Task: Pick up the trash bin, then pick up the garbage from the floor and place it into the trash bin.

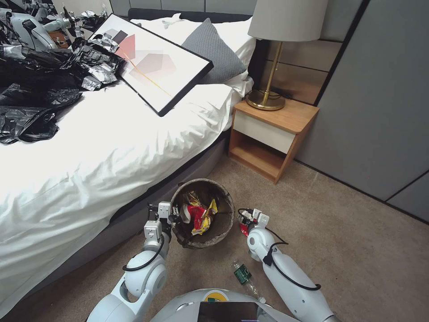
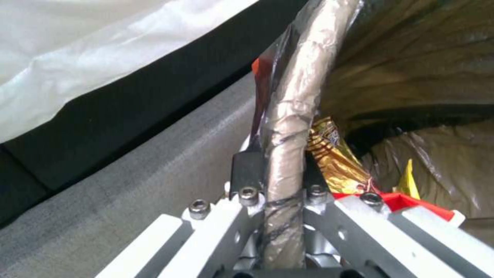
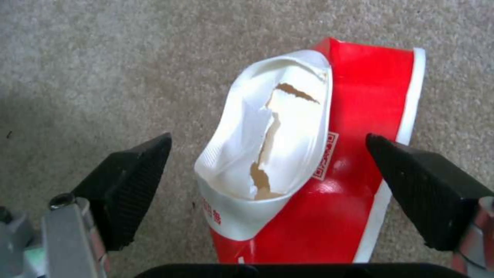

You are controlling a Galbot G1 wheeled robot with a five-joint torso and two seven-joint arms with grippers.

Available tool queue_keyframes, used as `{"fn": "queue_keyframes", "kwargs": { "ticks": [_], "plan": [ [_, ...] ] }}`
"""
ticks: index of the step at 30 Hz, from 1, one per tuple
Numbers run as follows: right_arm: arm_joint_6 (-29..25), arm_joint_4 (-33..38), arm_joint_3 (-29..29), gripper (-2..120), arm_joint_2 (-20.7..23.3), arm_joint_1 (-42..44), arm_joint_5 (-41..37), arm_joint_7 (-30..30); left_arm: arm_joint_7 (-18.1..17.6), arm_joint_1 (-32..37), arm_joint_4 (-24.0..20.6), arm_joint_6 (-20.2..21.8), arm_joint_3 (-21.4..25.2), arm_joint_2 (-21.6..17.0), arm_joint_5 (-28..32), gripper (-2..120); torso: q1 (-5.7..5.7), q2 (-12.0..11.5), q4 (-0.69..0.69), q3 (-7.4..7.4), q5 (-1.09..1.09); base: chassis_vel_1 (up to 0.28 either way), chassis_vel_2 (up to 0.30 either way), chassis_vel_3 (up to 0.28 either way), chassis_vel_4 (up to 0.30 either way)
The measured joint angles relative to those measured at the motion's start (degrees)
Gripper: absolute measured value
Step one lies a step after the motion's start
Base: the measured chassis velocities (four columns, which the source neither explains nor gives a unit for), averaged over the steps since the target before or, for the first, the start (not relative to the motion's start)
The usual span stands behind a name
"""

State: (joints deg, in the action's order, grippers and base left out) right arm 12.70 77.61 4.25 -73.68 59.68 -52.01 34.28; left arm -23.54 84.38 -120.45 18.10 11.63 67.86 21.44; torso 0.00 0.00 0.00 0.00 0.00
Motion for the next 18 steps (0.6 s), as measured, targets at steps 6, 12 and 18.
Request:
{"fn": "queue_keyframes", "kwargs": {
  "ticks": [6,12,18],
  "plan": [
    [-0.18,-1.4,0.02,87,-0.2,-0.16,0.11,-0.11,-0.02,-0.05,0.05,0.01,-0.05,-0.02,0.04,0,0.0,0.0,0.0,0.0,0.0,0.0,0.0,0.0,0.0],
    [-0.35,-3.19,-0.04,78,-0.81,-0.5,0.53,-0.31,-0.03,-0.06,0.05,0.02,-0.13,-0.08,0.06,0,0.0,0.0,0.0,0.0,0.0,0.0,0.0,0.0,0.0],
    [-0.6,-4.65,-0.12,55,-1.26,-0.8,1.12,-0.73,-0.03,0.04,-0.01,0.02,-0.16,-0.09,0.05,0,0.0,0.0,0.0,0.0,0.0,0.0,0.0,0.0,0.0]
  ]
}}
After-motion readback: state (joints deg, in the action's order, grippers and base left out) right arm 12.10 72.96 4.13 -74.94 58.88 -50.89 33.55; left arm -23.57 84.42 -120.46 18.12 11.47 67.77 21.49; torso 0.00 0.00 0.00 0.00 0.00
